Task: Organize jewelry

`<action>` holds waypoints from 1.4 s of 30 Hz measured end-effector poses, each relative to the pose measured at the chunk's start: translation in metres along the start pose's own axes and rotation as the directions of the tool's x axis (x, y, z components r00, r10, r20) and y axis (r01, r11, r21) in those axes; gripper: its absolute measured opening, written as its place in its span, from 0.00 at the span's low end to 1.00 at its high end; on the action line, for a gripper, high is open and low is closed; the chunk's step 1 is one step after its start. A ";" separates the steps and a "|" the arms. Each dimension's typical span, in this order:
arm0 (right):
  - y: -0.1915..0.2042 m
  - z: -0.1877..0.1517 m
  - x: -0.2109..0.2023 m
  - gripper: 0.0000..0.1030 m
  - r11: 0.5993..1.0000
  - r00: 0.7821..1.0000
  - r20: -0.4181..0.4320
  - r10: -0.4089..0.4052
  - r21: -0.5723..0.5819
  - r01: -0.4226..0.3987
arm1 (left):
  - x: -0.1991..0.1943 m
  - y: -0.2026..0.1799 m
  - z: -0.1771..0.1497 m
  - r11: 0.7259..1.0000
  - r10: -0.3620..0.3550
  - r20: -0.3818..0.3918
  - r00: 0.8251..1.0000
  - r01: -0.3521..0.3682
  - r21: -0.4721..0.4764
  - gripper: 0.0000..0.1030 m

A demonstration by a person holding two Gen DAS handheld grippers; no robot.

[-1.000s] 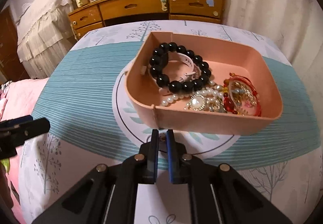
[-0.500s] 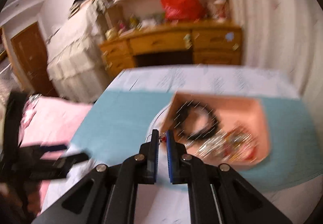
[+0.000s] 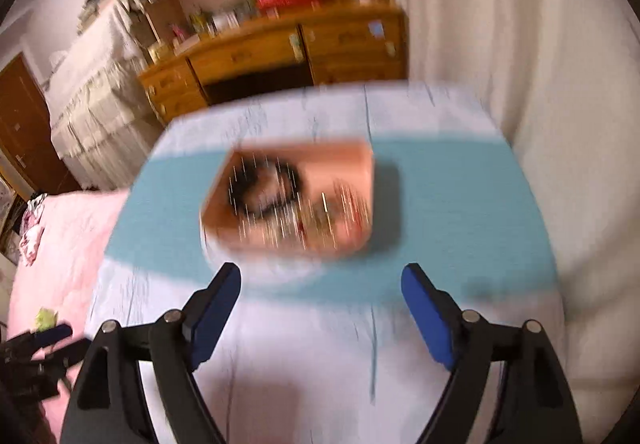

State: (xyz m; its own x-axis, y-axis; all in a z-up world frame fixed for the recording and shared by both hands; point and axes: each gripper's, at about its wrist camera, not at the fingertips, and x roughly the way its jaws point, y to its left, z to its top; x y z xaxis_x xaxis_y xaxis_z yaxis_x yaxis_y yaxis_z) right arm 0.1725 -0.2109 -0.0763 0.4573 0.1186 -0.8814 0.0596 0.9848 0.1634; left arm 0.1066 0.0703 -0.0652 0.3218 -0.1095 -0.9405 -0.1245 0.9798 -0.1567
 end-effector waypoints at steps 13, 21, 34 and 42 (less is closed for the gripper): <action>-0.033 -0.106 -0.082 0.88 0.987 0.950 -0.308 0.050 0.158 -0.001 | -0.070 -0.069 -0.040 0.983 -0.089 -0.068 0.994 0.099 0.152 0.97; -0.015 -0.089 -0.147 0.88 0.980 0.974 -0.166 0.155 0.151 -0.130 | -0.109 -0.094 -0.042 0.969 0.052 0.110 0.993 -0.077 0.233 0.97; 0.015 -0.082 -0.177 0.96 0.995 0.995 -0.015 0.095 0.035 -0.095 | -0.117 -0.094 -0.054 0.964 0.080 0.187 0.979 -0.124 0.236 0.98; 0.030 -0.078 -0.189 1.00 0.997 0.996 0.064 0.069 -0.036 -0.066 | -0.121 -0.090 -0.054 0.964 0.093 0.211 0.973 -0.142 0.226 0.99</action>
State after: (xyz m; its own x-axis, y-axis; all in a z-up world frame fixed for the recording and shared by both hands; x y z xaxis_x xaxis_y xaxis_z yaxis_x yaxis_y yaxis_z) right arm 0.0188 -0.1938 0.0610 0.5163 0.1775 -0.8378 -0.0029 0.9787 0.2055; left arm 0.0281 -0.0139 0.0467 0.4998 0.0203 -0.8659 0.0464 0.9977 0.0502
